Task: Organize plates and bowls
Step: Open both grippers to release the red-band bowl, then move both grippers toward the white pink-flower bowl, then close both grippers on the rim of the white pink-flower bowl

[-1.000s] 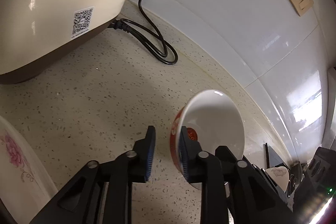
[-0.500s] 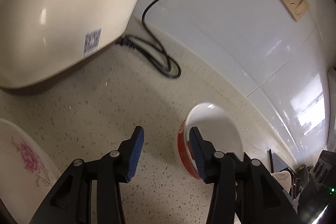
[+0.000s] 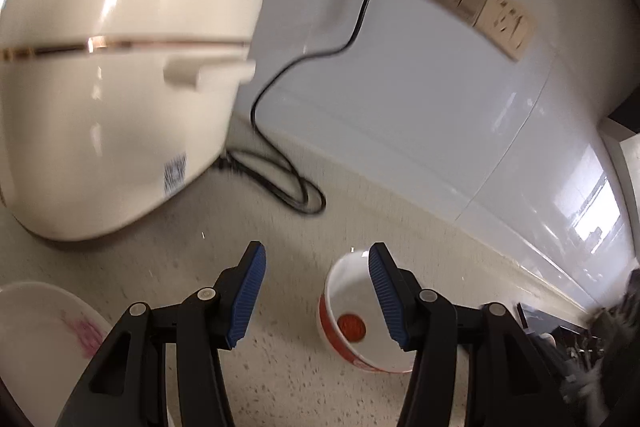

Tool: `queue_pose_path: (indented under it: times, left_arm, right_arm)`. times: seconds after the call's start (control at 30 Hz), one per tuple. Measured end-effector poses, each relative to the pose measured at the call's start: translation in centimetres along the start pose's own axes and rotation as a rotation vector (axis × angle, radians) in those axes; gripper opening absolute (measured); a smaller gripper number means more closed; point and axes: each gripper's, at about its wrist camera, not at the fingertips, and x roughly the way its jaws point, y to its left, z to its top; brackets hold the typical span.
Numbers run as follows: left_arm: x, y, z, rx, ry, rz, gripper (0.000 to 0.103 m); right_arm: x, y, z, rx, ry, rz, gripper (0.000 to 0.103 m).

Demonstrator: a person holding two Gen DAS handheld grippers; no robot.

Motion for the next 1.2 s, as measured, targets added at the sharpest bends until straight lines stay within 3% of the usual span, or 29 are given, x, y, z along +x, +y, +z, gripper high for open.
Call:
queue_pose_path:
  times: [0.07,0.17,0.33,0.4,0.53,0.6,0.73,1.0,1.07,1.13,1.2]
  left_arm:
    - [-0.8,-0.3,-0.2,-0.01,0.001,-0.016,0.055]
    - [-2.6,-1.7,-0.9,0.006,0.011,-0.039,0.055]
    - [-5.3,-5.5,-3.2,0.009,0.093,-0.132,0.055]
    - [-5.9,-7.5,-4.7,0.034,0.131,-0.163,0.055]
    - [-4.8,-11.9,-8.4,0.068,0.275,-0.219,0.055]
    - [-4.1,-13.8,-10.0,0.076,0.329,-0.237,0.055]
    - [-3.5,-16.1,-11.3,0.078,0.361,-0.234,0.055]
    - [0.0,-18.7,-13.3,0.076,0.432,-0.104,0.054]
    - [0.7,-18.8,-13.5,0.079,0.434,-0.079,0.054]
    - [1.2,-18.7,-13.6,0.085,0.432,-0.058,0.05]
    - [1.7,-18.8,-13.6,0.101,0.43,-0.047,0.033]
  right_arm:
    - [-1.7,-1.0,0.5,0.023,-0.028,-0.011,0.066]
    - [-3.9,-3.1,1.3,0.064,-0.013,0.011,0.069]
    - [-7.8,-7.3,2.4,0.019,0.02,-0.023,0.082]
    - [-8.7,-9.5,2.4,-0.021,0.056,-0.036,0.082]
    - [-7.3,-13.9,1.2,-0.157,0.234,-0.086,0.083]
    - [-6.5,-15.7,0.6,-0.172,0.295,-0.072,0.083]
    - [-4.6,-18.8,0.4,-0.138,0.373,-0.009,0.083]
    - [0.3,-18.6,-0.1,-0.17,0.528,0.1,0.068]
    - [1.4,-18.5,-0.6,-0.183,0.567,0.106,0.055]
    - [2.2,-18.5,-0.9,-0.189,0.591,0.122,0.043]
    - [2.9,-18.3,-1.0,-0.186,0.602,0.143,0.037]
